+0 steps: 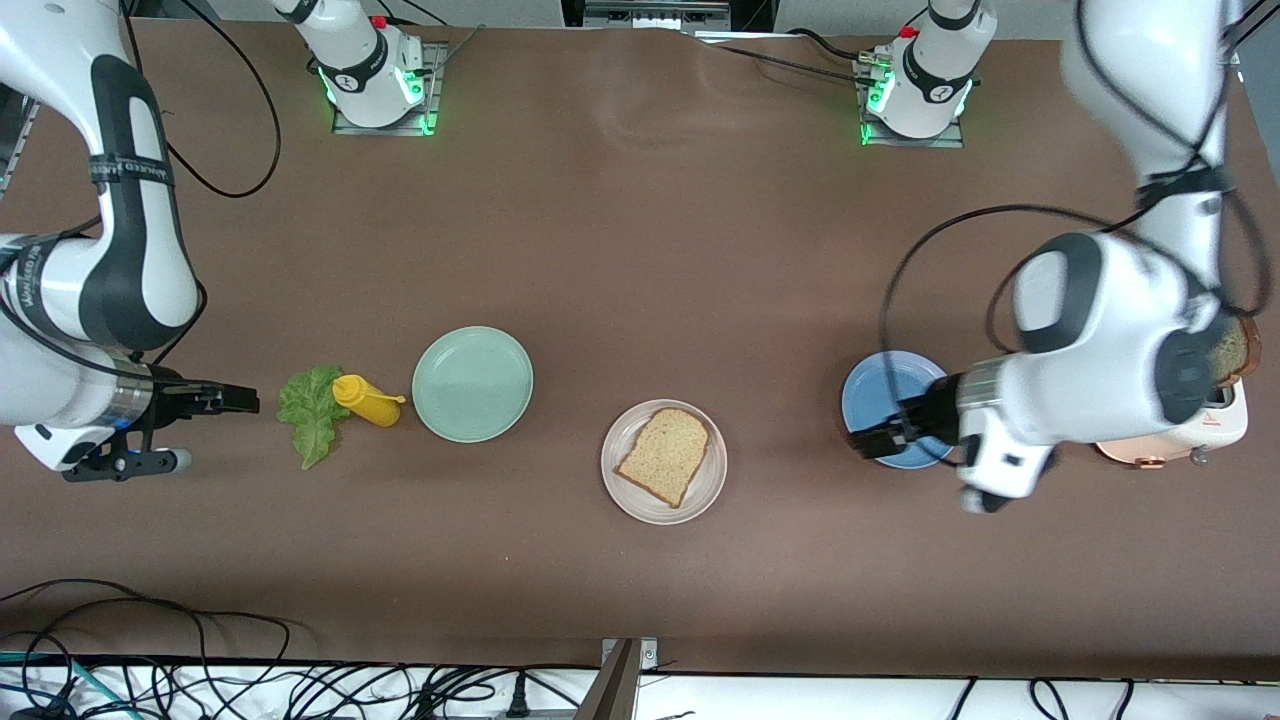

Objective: Make sandwich on beige plate with both arms
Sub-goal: 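Reach the right gripper to the lettuce while the left gripper withdraws, then grasp the lettuce leaf with the right gripper and lift it, then carry the lettuce to the beige plate and lay it on the bread, then open the right gripper and draw it back from the plate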

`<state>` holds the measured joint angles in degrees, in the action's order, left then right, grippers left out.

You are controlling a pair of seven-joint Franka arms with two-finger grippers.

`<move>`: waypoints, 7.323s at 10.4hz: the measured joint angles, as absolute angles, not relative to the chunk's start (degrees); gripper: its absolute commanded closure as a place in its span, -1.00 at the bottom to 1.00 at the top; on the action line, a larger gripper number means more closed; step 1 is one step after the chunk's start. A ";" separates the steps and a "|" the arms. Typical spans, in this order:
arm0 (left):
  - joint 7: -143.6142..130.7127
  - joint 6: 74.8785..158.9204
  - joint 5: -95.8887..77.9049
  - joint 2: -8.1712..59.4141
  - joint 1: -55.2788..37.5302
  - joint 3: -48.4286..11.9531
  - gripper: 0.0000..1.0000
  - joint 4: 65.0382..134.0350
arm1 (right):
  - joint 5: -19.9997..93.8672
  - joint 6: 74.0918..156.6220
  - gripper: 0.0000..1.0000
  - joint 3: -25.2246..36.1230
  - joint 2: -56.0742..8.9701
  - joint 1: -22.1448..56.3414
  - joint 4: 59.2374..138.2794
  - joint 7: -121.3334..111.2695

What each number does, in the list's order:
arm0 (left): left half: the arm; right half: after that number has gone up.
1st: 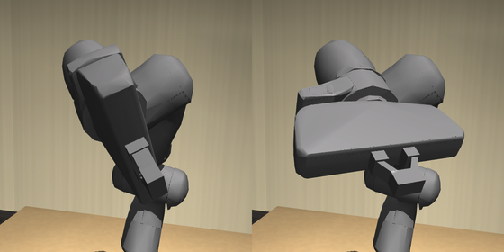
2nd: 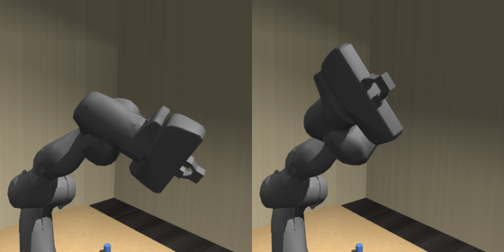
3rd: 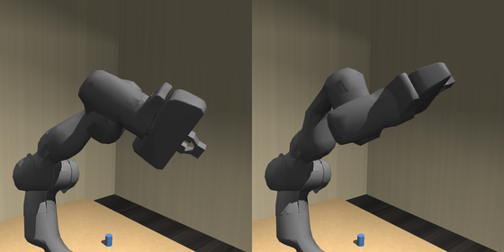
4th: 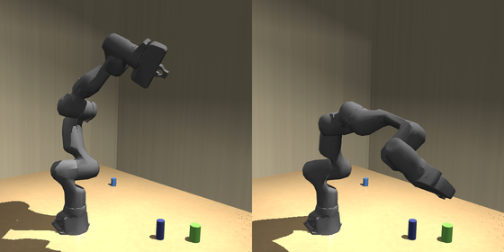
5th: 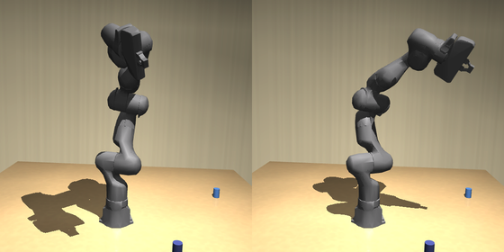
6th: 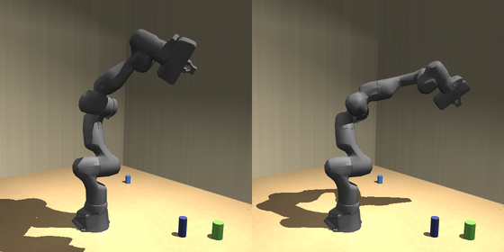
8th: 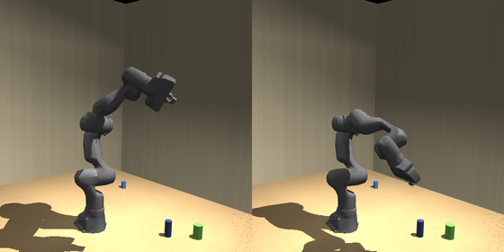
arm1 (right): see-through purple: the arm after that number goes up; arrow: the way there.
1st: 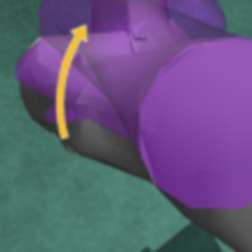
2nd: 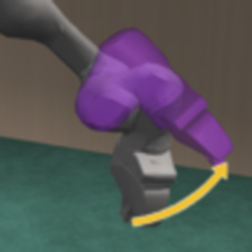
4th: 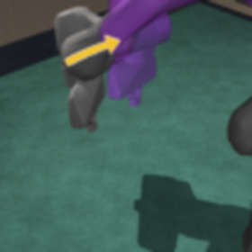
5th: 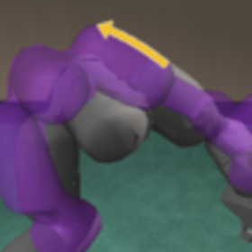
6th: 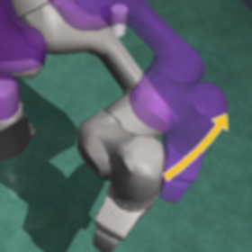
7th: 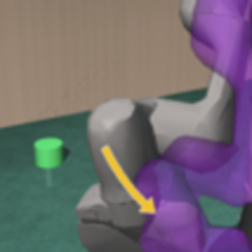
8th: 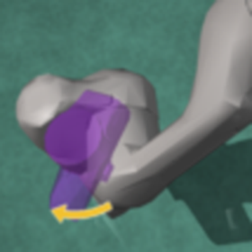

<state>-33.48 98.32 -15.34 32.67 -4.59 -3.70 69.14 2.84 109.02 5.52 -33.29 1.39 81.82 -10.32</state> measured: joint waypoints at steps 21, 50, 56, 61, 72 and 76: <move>-11.71 89.89 2.34 20.84 4.97 -3.67 -1.00 69.44 | 2.93 126.54 1.00 4.52 -27.59 1.19 101.32 -27.02; -10.62 89.66 2.35 20.57 5.38 -3.72 -1.00 70.18 | 24.30 143.41 1.00 4.31 -59.27 40.50 60.42 47.36; -10.54 89.20 2.35 20.57 5.38 -3.72 -1.00 70.24 | 24.29 147.92 1.00 6.80 -62.38 41.03 60.34 45.06; -10.50 87.39 2.35 20.56 5.37 -3.83 -1.00 70.25 | 24.28 147.92 -1.00 7.48 -62.41 41.03 60.34 42.63; -4.04 86.70 2.44 20.56 9.50 -3.56 -1.00 70.39 | 23.96 128.46 -1.00 9.03 -46.59 37.63 69.08 27.37; 5.76 86.72 2.47 21.28 16.79 -3.30 -1.00 71.10 | 23.92 118.81 -1.00 8.49 -34.10 30.28 79.83 2.97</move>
<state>5.76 86.72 2.47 21.28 16.79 -3.30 71.10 23.92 118.81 8.49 -34.10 30.28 79.83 2.97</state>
